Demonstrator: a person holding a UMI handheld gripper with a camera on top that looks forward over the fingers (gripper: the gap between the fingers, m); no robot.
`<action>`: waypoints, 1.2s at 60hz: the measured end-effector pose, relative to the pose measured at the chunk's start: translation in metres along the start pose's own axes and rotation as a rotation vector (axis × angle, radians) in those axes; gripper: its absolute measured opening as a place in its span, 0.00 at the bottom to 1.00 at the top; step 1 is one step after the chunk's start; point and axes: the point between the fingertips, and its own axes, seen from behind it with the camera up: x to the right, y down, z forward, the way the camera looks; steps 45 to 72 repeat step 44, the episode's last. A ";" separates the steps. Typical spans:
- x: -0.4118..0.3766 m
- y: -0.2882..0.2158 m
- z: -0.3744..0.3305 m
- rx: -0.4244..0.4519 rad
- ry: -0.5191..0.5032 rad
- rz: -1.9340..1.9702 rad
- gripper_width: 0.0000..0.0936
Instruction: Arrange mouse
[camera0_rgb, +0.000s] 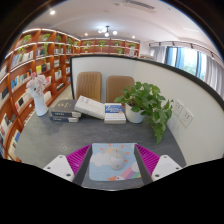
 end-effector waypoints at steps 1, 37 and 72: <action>-0.003 -0.002 -0.005 0.005 0.000 0.001 0.90; -0.100 0.022 -0.103 0.061 -0.080 -0.008 0.90; -0.106 0.027 -0.106 0.055 -0.083 -0.005 0.90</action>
